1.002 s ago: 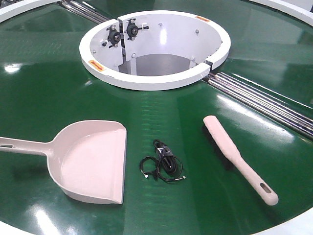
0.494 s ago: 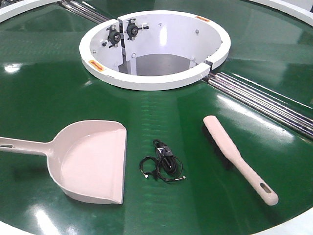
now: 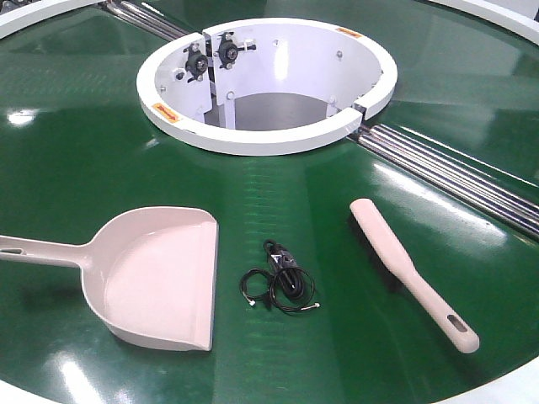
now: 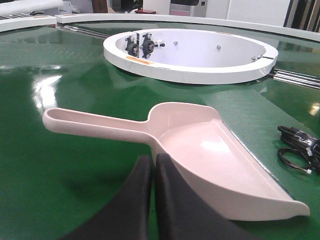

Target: Clean and inspect green conveyor with broom and dustpan

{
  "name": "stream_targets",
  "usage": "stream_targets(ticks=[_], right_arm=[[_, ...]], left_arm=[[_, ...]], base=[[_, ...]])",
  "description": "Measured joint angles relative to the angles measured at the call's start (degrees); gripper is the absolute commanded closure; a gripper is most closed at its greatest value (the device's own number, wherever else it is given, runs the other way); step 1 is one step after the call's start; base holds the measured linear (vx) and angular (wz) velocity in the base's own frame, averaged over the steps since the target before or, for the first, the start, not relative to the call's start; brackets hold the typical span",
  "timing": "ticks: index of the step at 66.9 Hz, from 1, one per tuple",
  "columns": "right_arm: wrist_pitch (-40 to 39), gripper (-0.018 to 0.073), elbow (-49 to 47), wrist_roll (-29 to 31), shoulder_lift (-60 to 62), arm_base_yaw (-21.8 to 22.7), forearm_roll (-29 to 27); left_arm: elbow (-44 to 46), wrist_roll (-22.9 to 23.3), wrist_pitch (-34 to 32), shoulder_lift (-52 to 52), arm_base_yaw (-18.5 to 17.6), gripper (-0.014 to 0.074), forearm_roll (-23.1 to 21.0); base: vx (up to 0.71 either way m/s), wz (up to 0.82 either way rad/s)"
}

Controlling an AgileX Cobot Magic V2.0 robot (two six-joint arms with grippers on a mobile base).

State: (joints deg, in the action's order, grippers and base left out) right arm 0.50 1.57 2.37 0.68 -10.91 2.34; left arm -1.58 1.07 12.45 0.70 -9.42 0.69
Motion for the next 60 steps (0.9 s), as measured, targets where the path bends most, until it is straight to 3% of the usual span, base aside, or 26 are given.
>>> stream_targets(ticks=[14,26,37,60], right_arm=[[0.0,0.0568,0.0,0.0,0.0,0.0,0.0],[0.0,0.0568,0.0,0.0,0.0,0.0,0.0],[0.0,0.0568,0.0,0.0,0.0,0.0,0.0],[0.0,0.0568,0.0,0.0,0.0,0.0,0.0]], left_arm=[[0.0,0.0,-1.2,0.0,0.0,0.0603,0.1],[0.3,0.2,-9.8,0.0,0.0,0.0603,0.1],[8.8,0.2,-9.9,-1.7,0.0,0.0603,-0.1],[28.4,0.2,9.2,-25.9,0.0,0.0603,0.0]], base=[[0.0,0.0],[0.0,0.0],[0.0,0.0],[0.0,0.0]])
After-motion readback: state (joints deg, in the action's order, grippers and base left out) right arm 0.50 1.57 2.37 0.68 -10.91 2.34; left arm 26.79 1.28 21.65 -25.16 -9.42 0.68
